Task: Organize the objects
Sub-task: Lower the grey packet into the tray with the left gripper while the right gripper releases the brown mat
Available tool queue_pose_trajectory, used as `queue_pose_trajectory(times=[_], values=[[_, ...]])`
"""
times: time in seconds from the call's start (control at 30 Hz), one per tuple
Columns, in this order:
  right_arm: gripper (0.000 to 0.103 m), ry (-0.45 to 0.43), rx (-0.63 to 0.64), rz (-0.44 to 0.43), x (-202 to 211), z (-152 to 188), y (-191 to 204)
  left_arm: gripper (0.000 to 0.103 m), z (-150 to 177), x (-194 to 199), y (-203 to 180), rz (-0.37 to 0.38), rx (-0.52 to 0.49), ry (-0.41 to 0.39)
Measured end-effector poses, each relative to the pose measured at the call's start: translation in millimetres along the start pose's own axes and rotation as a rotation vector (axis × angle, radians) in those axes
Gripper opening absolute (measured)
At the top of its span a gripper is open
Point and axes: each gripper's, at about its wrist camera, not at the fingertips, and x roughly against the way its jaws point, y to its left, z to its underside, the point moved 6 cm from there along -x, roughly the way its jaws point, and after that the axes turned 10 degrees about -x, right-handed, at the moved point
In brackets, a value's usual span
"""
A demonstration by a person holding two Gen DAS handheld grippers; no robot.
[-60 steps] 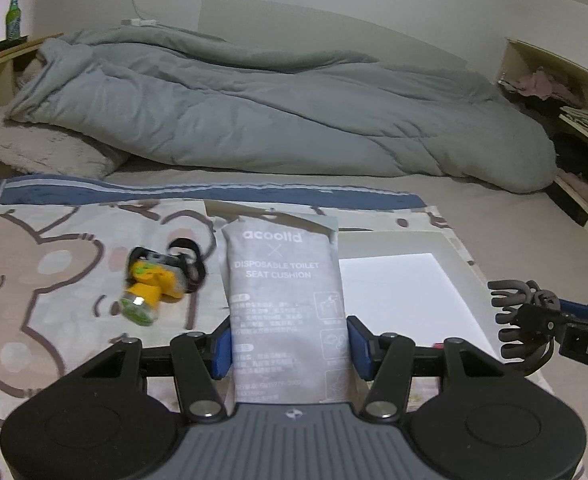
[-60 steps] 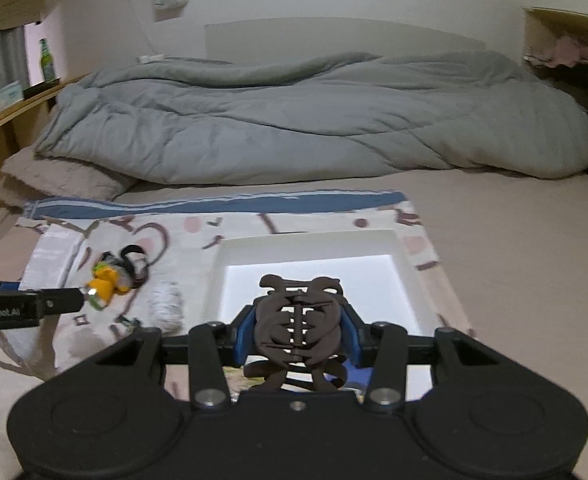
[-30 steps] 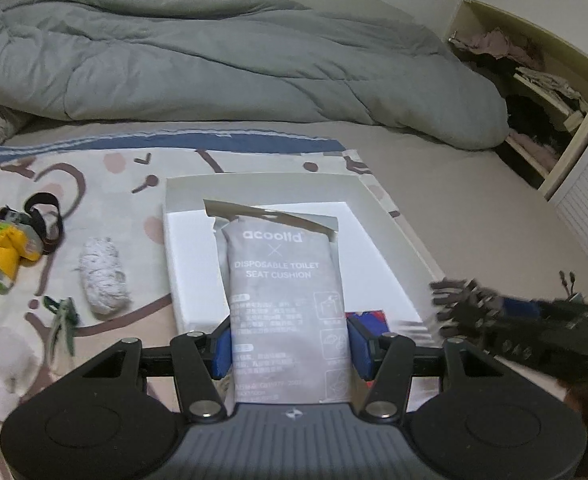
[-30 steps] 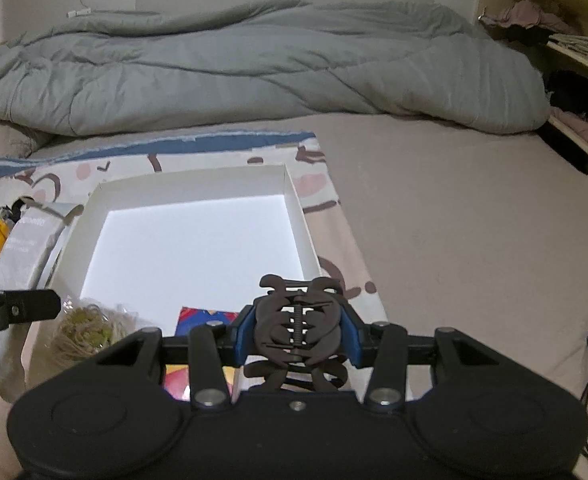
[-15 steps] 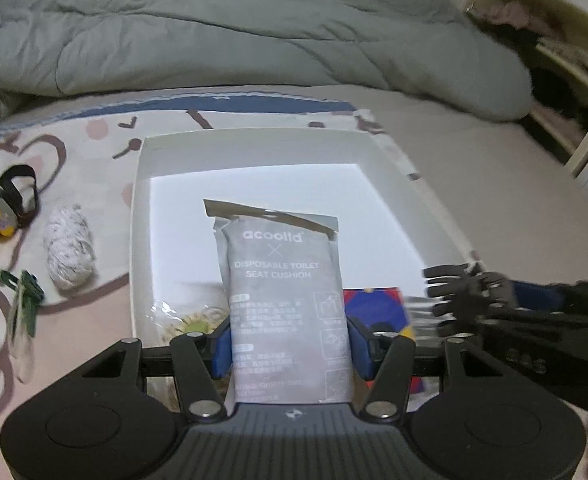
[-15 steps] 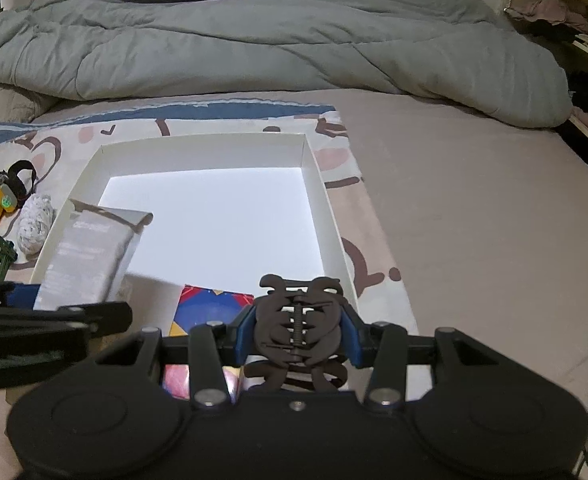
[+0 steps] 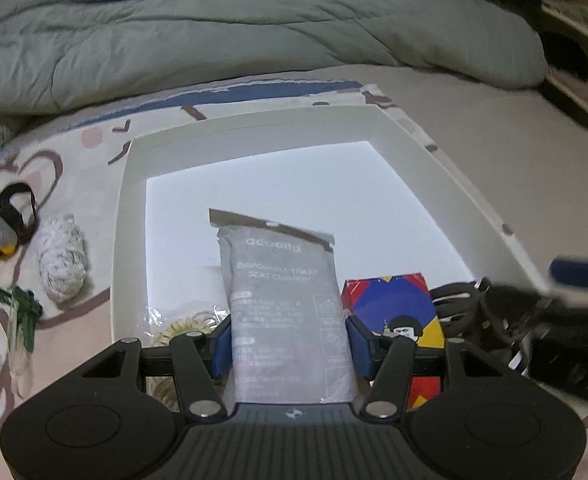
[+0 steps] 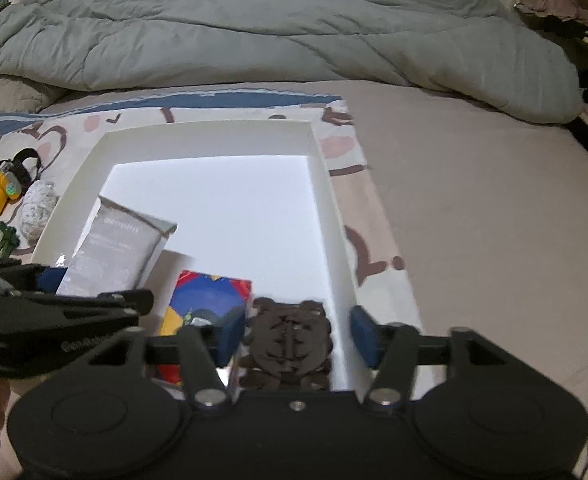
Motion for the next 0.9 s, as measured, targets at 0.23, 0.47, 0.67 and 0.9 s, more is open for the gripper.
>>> queue_pose_trajectory(times=[0.23,0.47,0.67,0.9], values=[[0.061,-0.06,-0.085,-0.012,16.3,-11.8,-14.7,0.058,3.3,-8.3,-18.0,-0.07,-0.106,0.011],[0.06,-0.098,-0.195,-0.043,27.4,-20.7,-31.2,0.056,-0.4,-10.9,-24.8,-0.057,-0.065,0.039],[0.06,-0.096,-0.202,-0.048,26.3,-20.5,-34.2,0.056,0.0,-8.9,-24.3,-0.055,0.001,0.06],[0.06,-0.091,-0.203,-0.051,25.8,-19.7,-35.7,0.065,-0.4,-3.5,-15.8,0.005,0.045,0.091]])
